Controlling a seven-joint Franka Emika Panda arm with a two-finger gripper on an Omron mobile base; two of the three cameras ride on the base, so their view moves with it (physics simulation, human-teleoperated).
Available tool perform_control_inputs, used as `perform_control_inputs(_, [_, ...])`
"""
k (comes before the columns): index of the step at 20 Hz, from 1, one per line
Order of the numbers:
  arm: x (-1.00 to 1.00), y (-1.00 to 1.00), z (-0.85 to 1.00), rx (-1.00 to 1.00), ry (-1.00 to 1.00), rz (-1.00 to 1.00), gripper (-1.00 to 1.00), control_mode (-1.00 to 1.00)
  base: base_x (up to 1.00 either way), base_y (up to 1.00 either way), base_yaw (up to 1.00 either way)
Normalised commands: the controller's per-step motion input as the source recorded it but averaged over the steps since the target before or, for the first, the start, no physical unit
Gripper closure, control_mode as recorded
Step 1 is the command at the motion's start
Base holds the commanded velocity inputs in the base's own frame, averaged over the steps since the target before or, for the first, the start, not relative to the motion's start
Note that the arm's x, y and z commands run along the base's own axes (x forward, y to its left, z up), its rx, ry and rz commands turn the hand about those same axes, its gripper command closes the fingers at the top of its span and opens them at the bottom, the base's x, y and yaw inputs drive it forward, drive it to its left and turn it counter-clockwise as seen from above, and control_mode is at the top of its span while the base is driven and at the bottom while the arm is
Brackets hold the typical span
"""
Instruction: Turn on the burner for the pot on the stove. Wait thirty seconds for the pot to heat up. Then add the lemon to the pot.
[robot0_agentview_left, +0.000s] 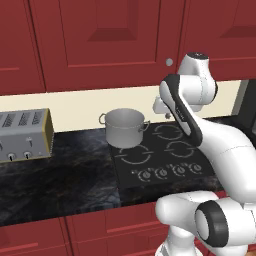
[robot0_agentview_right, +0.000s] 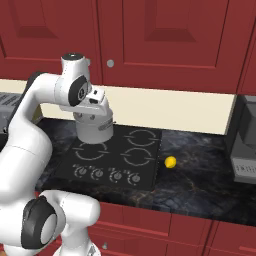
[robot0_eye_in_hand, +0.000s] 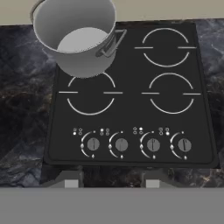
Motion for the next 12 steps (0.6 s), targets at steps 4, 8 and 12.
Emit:
perform_control_inputs(4, [-0.09,0.01,-0.01,0.00,-0.01,0.00,-1.00,-1.00,0.00,0.00,0.00])
perform_control_inputs(8, [-0.28,0.00,-0.25,0.00,0.07,0.00,-1.00,-1.00,0.00,0.00,0.00])
perform_control_inputs(12, [-0.14,0.00,-0.31,0.02,0.16,0.00,-1.00,-1.00,0.00,0.00,0.00])
